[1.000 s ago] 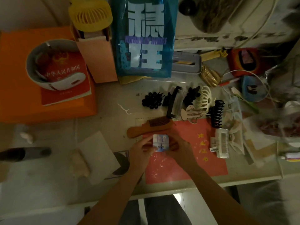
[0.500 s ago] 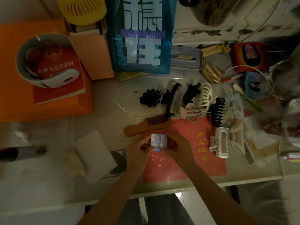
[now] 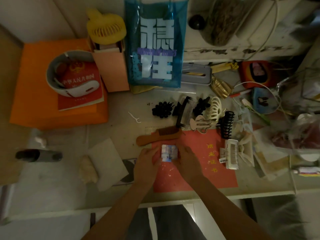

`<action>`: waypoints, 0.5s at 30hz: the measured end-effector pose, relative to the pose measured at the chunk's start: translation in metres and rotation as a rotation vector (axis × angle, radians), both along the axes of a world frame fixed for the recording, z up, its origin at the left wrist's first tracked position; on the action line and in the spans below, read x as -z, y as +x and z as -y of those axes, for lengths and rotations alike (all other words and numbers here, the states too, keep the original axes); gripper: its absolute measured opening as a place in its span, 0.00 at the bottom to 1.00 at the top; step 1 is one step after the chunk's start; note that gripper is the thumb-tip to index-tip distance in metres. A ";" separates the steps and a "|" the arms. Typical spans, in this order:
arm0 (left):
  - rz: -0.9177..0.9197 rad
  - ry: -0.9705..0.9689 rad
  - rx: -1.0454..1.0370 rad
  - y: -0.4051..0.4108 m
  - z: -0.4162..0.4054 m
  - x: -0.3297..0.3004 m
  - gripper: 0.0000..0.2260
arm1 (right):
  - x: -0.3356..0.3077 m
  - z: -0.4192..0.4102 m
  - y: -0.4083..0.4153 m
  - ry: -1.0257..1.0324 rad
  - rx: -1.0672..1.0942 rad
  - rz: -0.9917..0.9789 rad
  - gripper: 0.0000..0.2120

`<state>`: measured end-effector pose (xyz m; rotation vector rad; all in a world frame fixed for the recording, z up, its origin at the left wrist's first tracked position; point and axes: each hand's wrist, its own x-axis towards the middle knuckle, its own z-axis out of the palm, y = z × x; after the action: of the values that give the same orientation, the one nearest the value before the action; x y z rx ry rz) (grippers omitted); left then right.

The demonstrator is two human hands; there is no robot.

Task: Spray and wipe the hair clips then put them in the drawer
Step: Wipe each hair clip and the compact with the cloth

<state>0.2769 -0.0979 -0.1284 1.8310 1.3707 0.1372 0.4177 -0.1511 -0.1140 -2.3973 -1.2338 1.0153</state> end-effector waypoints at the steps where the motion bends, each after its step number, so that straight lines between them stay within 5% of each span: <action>1: -0.017 0.013 0.003 -0.005 0.000 -0.004 0.17 | -0.004 0.001 -0.003 -0.031 -0.033 0.046 0.22; 7: -0.319 0.273 0.097 -0.041 0.001 -0.030 0.24 | -0.032 -0.003 -0.032 0.051 -0.211 0.216 0.22; 12: -0.326 0.370 -0.004 -0.077 0.008 -0.054 0.23 | -0.050 -0.012 -0.075 0.195 -0.365 0.366 0.26; 15: -0.560 0.350 0.035 -0.107 0.012 -0.060 0.26 | -0.064 -0.010 -0.106 0.281 -0.366 0.308 0.25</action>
<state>0.1703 -0.1098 -0.0687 2.2953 1.7770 -0.1815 0.3119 -0.1414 -0.0499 -2.2080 -1.8370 0.5145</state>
